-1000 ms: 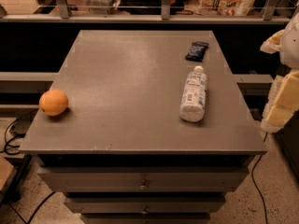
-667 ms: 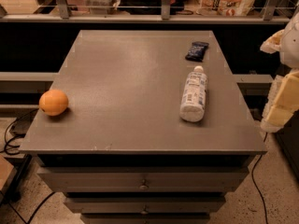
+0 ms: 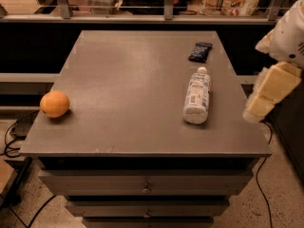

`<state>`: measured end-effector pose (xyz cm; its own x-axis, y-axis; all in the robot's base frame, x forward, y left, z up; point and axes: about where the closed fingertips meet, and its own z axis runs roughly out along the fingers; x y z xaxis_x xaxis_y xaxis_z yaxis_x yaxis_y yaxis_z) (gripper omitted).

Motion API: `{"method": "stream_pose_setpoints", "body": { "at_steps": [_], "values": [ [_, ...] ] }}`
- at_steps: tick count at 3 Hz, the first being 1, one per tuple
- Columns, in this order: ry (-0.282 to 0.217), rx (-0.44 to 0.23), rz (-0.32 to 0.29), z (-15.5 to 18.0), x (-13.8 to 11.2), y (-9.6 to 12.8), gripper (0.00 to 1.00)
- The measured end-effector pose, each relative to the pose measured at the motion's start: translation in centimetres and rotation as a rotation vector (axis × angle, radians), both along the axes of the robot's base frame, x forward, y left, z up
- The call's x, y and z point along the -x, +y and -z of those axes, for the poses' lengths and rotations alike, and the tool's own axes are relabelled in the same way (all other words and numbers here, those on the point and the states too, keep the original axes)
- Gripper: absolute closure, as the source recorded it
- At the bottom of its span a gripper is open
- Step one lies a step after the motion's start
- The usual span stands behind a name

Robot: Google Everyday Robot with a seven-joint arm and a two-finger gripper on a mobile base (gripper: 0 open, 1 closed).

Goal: Place blue plastic bottle upright

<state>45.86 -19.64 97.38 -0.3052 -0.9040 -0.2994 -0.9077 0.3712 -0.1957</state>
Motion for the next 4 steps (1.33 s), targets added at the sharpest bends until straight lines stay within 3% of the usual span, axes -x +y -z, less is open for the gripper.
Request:
{"method": "stream_pose_setpoints", "body": {
  "at_steps": [2,4],
  "values": [
    [0.053,-0.207,0.168,1.9,-5.7,3.4,0.00],
    [0.109,-0.281,0.206,3.4,-9.8,6.1,0.00]
  ]
}}
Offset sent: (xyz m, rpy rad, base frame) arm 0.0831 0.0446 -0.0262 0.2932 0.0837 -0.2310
